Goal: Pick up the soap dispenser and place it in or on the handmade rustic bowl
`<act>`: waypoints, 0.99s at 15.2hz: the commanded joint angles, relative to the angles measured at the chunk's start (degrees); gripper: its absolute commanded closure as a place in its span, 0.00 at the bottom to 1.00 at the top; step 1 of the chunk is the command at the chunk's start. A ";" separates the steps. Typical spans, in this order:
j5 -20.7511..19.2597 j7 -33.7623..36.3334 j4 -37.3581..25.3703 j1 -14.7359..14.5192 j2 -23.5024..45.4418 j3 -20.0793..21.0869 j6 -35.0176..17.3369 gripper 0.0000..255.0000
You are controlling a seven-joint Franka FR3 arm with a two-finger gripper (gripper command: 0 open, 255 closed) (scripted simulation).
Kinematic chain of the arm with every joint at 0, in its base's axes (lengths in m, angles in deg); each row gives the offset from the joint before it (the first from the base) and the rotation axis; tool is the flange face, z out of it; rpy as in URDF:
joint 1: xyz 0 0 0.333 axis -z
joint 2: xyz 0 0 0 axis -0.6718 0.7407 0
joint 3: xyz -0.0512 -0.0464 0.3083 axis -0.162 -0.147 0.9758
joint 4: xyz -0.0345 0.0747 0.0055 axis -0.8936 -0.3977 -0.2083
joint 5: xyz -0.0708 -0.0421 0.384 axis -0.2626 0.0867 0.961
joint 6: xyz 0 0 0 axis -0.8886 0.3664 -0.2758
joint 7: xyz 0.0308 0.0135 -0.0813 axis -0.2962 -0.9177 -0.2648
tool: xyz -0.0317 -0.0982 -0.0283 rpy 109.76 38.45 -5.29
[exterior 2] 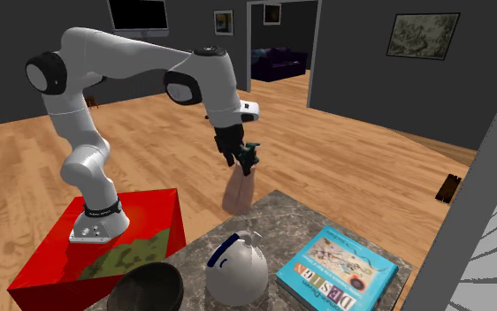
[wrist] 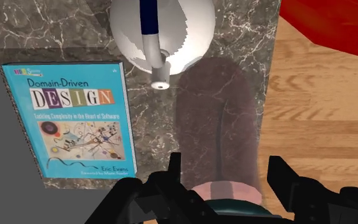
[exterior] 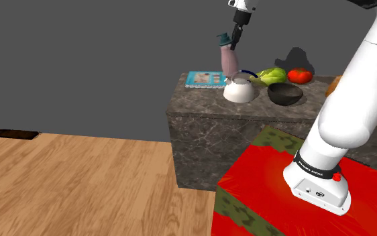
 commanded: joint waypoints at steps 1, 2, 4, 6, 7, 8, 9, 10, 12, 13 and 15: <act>-1.07 -1.69 1.69 1.00 -2.20 -0.99 0.51 1.00; -1.64 -2.47 2.48 1.50 -3.28 -1.46 0.78 1.00; -2.75 -4.08 3.84 2.54 -5.31 -2.45 1.42 1.00; -3.82 -5.77 4.92 3.61 -7.15 -3.52 2.17 1.00; -4.33 -6.66 5.35 4.15 -7.99 -4.08 2.59 1.00; -4.82 -7.56 5.72 4.71 -8.77 -4.66 3.02 1.00; -5.30 -8.50 6.01 5.26 -9.50 -5.25 3.48 1.00; -5.76 -9.46 6.23 5.83 -10.18 -5.86 3.96 1.00; -6.61 -11.47 6.48 6.93 -11.35 -7.16 4.97 1.00; -7.00 -12.52 6.50 7.49 -11.84 -7.84 5.50 1.00; -7.70 -14.70 6.33 8.55 -12.64 -9.29 6.59 1.00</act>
